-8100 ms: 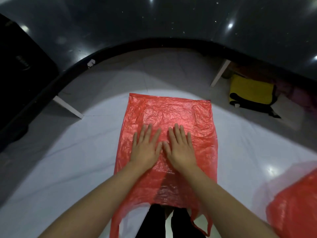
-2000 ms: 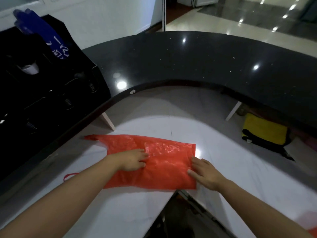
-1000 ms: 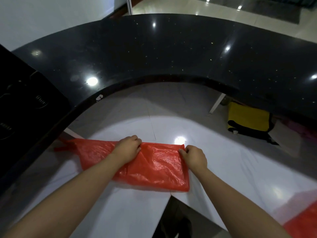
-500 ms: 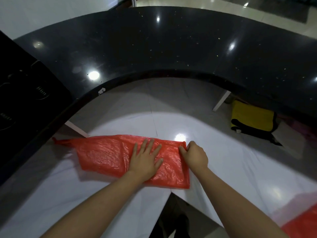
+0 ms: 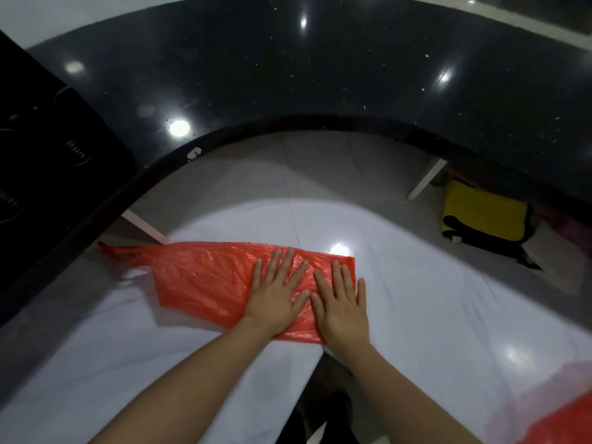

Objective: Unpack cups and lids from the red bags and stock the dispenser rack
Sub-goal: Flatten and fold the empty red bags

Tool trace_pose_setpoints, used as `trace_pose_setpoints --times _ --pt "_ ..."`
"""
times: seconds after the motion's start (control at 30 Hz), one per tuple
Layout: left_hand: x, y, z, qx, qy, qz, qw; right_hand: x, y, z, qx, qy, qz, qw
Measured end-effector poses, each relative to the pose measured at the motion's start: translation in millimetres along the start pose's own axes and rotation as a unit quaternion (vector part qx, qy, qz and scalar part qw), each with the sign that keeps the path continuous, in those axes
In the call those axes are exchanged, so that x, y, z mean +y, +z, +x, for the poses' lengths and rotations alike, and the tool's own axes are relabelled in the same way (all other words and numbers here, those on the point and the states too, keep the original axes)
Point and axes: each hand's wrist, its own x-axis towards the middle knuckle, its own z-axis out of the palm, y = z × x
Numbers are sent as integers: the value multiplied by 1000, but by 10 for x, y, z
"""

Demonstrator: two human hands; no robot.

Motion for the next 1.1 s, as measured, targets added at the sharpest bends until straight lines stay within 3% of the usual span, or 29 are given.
trace_pose_setpoints --times 0.07,0.2,0.3,0.37,0.6,0.8,1.0,1.1 --pt "10 37 7 19 -2 -4 1000 45 -34 15 39 23 108 993" --pt "10 92 14 44 1 -8 999 128 -207 60 139 150 328 922" --pt "5 92 11 45 -1 -8 999 153 -375 153 142 233 439 856" --pt "20 81 16 37 -5 -5 999 172 -458 197 118 256 462 841" --pt "73 15 17 6 -7 -18 1000 272 -412 124 24 246 316 916" --pt "707 22 -126 23 46 -9 999 737 -547 -188 79 296 286 908" --pt "1335 155 -123 -4 72 -10 997 1342 -726 -619 106 325 172 924" --pt "1475 201 -118 6 60 -18 998 1276 -721 -636 186 222 118 950"
